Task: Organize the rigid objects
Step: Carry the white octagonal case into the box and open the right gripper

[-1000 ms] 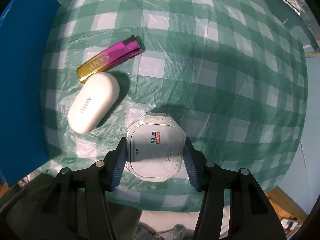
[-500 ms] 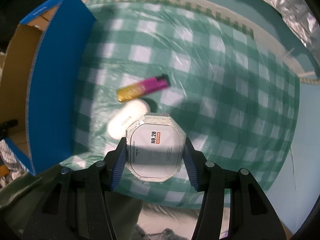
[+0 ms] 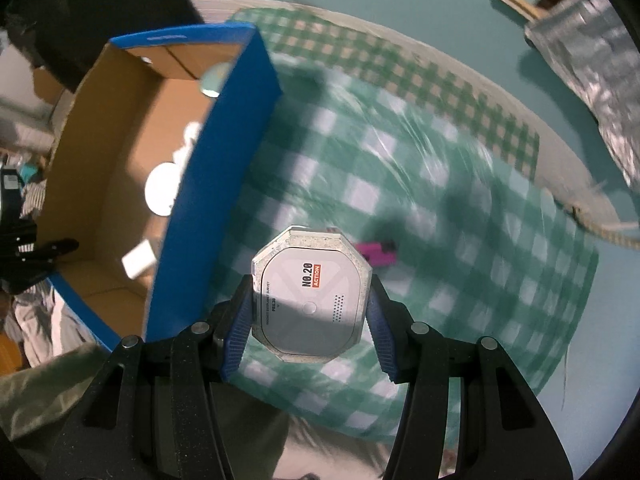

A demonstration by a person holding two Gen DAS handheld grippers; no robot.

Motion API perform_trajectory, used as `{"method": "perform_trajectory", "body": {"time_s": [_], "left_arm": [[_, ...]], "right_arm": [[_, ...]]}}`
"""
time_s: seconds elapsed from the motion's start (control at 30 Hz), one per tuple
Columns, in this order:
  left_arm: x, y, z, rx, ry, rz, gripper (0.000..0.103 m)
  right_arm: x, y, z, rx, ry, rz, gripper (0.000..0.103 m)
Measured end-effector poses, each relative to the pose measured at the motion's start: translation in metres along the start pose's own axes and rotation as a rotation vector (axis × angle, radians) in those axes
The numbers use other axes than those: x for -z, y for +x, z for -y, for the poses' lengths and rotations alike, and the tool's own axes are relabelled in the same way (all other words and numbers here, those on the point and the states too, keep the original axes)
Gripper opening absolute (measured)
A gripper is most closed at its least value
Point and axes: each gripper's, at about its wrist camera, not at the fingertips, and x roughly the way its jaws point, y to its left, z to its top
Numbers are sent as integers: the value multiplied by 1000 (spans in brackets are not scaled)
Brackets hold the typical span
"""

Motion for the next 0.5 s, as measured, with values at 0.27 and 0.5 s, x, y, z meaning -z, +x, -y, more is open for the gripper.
{"method": "perform_trajectory", "body": {"time_s": [0.27, 0.5], "left_arm": [[2, 1, -3, 2, -14, 6, 9], [2, 2, -4, 0, -15, 5, 9]], "right_arm": [[-34, -2, -30, -2, -101, 14, 53], [-62, 3, -57, -1, -172, 19, 53]]}}
